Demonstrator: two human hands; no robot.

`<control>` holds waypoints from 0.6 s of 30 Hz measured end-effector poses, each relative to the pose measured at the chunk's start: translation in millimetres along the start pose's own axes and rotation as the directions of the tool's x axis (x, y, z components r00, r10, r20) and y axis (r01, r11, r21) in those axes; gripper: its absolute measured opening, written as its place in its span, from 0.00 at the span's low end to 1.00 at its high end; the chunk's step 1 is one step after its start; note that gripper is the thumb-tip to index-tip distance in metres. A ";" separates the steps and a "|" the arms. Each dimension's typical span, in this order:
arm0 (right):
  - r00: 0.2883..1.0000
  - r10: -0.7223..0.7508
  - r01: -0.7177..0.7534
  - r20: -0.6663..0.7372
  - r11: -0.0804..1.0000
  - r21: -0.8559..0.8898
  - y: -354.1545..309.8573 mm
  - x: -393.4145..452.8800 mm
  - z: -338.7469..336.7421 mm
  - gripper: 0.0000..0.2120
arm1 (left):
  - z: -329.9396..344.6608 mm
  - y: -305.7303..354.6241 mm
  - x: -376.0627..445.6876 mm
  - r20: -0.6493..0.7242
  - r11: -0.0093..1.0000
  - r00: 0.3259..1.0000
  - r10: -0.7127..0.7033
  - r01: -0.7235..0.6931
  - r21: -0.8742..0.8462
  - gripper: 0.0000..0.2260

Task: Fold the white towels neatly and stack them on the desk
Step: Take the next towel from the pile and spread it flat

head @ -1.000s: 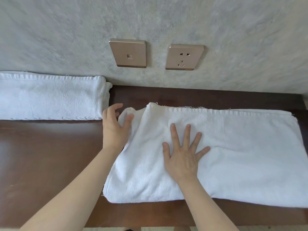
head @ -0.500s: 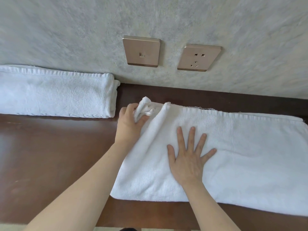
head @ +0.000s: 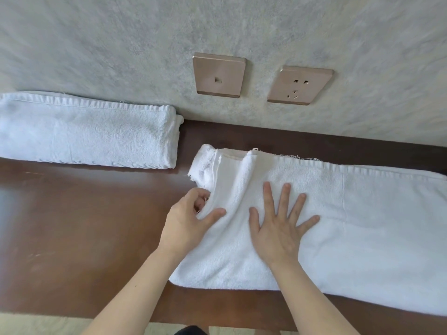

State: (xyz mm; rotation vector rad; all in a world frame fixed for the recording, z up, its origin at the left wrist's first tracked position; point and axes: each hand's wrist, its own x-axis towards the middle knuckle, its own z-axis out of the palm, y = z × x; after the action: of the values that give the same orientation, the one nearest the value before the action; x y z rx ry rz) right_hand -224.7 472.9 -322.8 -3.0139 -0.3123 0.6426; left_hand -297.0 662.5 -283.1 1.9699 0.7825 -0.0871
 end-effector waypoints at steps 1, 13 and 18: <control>1.000 -0.001 0.001 -0.001 1.000 0.000 0.3 -0.4 -0.2 0.31 | -1.7 1.6 -1.7 -0.073 0.993 0.991 0.111 -0.109 0.034 0.10; 1.000 -0.010 0.009 -0.030 1.000 -0.022 0.3 -2.2 0.8 0.31 | -7.5 -20.3 10.5 -0.258 0.994 0.961 -0.102 0.106 0.004 0.09; 1.000 -0.006 0.006 -0.026 1.000 -0.011 -0.4 -1.9 1.4 0.31 | -3.3 12.6 34.7 0.028 0.975 0.980 -0.197 0.199 -0.097 0.22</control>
State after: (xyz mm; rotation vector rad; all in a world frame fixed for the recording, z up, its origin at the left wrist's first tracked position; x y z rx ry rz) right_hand -227.1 472.9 -323.3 -3.0277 -0.3242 0.6032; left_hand -263.4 678.1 -284.6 1.7917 0.9522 -0.1808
